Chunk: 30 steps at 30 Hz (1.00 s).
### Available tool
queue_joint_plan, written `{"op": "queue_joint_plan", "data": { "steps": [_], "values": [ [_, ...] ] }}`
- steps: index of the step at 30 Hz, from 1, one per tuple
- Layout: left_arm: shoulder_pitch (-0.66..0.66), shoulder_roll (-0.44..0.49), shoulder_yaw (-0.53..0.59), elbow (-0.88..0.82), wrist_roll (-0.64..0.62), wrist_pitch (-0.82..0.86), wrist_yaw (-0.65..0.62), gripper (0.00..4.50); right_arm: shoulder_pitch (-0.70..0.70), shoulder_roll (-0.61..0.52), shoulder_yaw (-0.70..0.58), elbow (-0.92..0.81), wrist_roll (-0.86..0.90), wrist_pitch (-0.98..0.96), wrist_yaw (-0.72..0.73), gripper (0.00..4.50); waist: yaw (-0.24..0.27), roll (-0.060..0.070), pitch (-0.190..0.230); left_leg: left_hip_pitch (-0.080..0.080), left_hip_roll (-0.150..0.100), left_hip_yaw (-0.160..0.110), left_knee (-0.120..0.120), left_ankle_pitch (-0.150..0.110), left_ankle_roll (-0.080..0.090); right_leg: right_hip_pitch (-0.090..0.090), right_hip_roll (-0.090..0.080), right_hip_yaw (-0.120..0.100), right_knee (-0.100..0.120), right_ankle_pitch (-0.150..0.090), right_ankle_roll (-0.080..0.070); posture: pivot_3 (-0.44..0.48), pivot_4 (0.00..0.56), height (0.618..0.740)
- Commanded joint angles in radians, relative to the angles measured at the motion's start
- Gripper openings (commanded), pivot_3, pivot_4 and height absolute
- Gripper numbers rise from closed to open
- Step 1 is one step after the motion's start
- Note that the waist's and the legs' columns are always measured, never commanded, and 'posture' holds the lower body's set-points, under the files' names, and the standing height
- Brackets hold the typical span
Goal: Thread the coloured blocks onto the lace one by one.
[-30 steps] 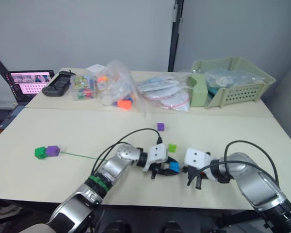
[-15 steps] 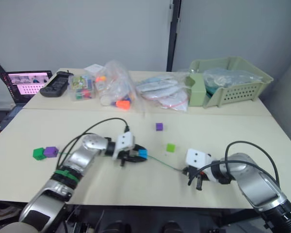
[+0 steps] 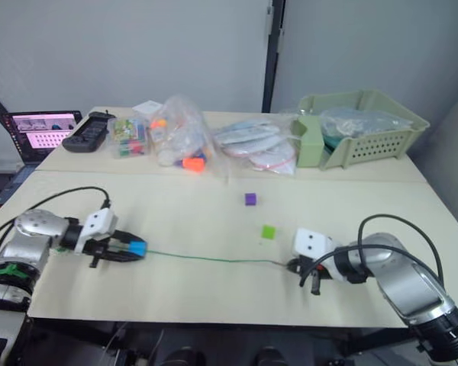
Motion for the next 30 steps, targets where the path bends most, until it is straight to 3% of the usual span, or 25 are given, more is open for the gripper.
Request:
{"op": "queue_joint_plan", "data": {
  "steps": [1, 4, 9, 11, 17, 26, 30],
  "values": [
    [-0.042, 0.085, -0.011, 0.118, 0.018, 0.004, -0.005, 1.40, -0.019, -0.017, -0.018, 0.011, -0.007, -0.033, 0.013, 0.00, 0.000, 0.000, 0.000, 0.000, 0.000, 0.000, 0.000, 0.000, 0.000, 0.000, 0.000, 0.000, 0.000, 0.000, 0.000, 0.000, 0.150, 0.733],
    [-0.075, 0.140, -0.011, 0.228, 0.021, 0.038, -0.005, 1.40, -0.038, -0.016, -0.022, 0.049, -0.013, -0.059, 0.020, 0.00, -0.006, 0.000, 0.000, 0.000, 0.001, 0.001, 0.000, 0.000, 0.000, -0.001, 0.000, 0.000, 0.001, 0.000, 0.000, 0.000, 0.150, 0.733],
    [-0.118, 0.153, 0.025, 0.318, 0.078, -0.005, 0.011, 1.40, -0.064, -0.018, -0.022, 0.096, -0.017, -0.094, 0.038, 0.00, 0.005, 0.000, 0.000, -0.005, 0.001, 0.001, 0.000, 0.000, 0.000, -0.007, 0.000, 0.000, 0.002, 0.000, 0.000, 0.000, 0.150, 0.733],
    [-0.140, 0.155, 0.043, 0.329, 0.082, -0.016, 0.024, 2.44, -0.075, -0.017, -0.021, 0.108, -0.018, -0.102, 0.045, 0.00, 0.008, -0.001, 0.000, -0.010, 0.000, 0.001, 0.002, 0.000, 0.000, -0.013, 0.000, 0.000, 0.005, 0.000, 0.000, 0.000, 0.150, 0.733],
    [-0.206, 0.153, 0.081, 0.331, 0.090, -0.014, 0.017, 4.37, -0.085, -0.014, -0.021, 0.118, -0.008, -0.104, 0.059, 0.00, 0.009, -0.002, 0.001, -0.011, 0.000, 0.002, 0.003, 0.000, 0.000, -0.015, -0.001, 0.000, 0.009, 0.000, 0.000, 0.000, 0.150, 0.733],
    [-0.250, 0.146, 0.108, 0.325, 0.093, 0.003, -0.005, 4.46, -0.083, -0.013, -0.025, 0.114, -0.003, -0.099, 0.069, 0.00, 0.002, -0.002, 0.001, -0.010, 0.000, 0.002, 0.003, 0.000, 0.000, -0.016, -0.001, 0.000, 0.010, 0.000, 0.000, 0.000, 0.150, 0.733],
    [-0.217, 0.003, 0.008, -0.154, -0.175, 0.199, -0.005, 4.46, -0.088, 0.000, -0.022, 0.039, 0.048, -0.006, 0.077, 0.00, 0.028, -0.003, 0.001, -0.012, -0.001, 0.000, 0.005, 0.001, -0.001, -0.015, -0.001, -0.001, 0.013, 0.000, 0.000, 0.000, 0.150, 0.733]
  ]
}}
